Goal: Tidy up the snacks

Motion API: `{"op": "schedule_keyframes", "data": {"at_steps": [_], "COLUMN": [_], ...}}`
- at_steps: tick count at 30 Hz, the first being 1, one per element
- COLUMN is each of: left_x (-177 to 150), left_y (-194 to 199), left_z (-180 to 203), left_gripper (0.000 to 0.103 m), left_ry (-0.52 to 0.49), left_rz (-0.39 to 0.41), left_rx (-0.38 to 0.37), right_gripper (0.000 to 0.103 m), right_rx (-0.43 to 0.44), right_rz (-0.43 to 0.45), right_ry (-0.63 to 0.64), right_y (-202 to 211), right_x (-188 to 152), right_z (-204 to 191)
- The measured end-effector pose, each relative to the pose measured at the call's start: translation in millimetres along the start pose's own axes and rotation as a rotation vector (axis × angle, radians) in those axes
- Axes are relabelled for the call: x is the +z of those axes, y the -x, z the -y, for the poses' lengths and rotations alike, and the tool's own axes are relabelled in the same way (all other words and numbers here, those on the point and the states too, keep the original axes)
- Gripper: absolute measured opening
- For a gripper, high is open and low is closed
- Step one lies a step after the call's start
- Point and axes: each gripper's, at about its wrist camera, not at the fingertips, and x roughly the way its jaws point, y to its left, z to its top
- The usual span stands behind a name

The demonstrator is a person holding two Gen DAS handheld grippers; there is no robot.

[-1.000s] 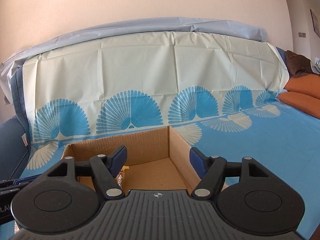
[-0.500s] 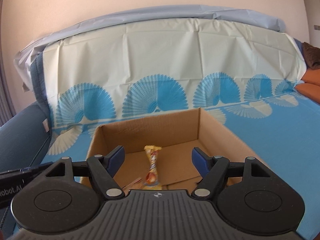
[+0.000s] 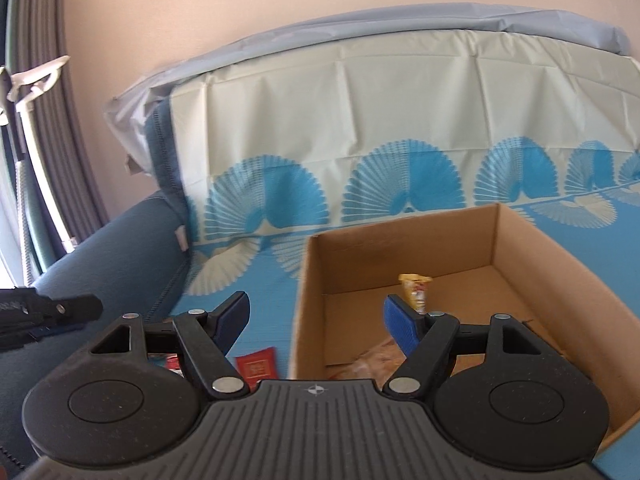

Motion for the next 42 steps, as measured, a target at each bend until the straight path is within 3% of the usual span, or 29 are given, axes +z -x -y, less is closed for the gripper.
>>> {"op": "schedule_keyframes", "data": {"at_steps": [4, 7, 14, 18, 21, 28, 32, 34, 35, 40, 42], "left_x": [-21, -38, -46, -52, -53, -59, -65, -66, -65, -59, -56], "left_y": [-19, -33, -65, -84, -95, -113, -124, -126, -125, -118, -118], "left_z": [-33, -48, -41, -34, -32, -28, -27, -29, -31, -44, -49], "left_gripper": [0.035, 0.038, 0.044, 0.045, 0.046, 0.048, 0.048, 0.042, 0.030, 0.013, 0.011], "left_ry": [0.046, 0.076, 0.056, 0.015, -0.011, -0.064, -0.086, -0.083, -0.071, -0.004, 0.020], "left_rz": [-0.074, -0.107, -0.164, -0.193, -0.211, -0.278, -0.327, -0.324, -0.314, -0.253, -0.254], "left_rx": [0.043, 0.059, 0.055, 0.122, 0.176, 0.153, 0.198, 0.235, 0.251, 0.315, 0.312], "right_gripper": [0.075, 0.067, 0.060, 0.059, 0.059, 0.059, 0.059, 0.061, 0.061, 0.061, 0.063], "right_rx": [0.069, 0.114, 0.163, 0.155, 0.109, 0.068, 0.055, 0.045, 0.044, 0.019, 0.006], "right_rz": [-0.030, -0.058, -0.107, -0.121, -0.107, -0.129, -0.130, -0.128, -0.129, -0.137, -0.157], "right_ry": [-0.009, -0.006, 0.037, 0.064, 0.163, 0.211, 0.227, 0.243, 0.249, 0.251, 0.236], "right_y": [-8, -16, -35, -45, -52, -70, -80, -85, -89, -114, -127], "right_x": [-4, -8, -16, -19, -24, -34, -37, -39, -39, -41, -44], "right_z": [-11, -20, -38, -45, -59, -76, -83, -87, -89, -97, -98]}}
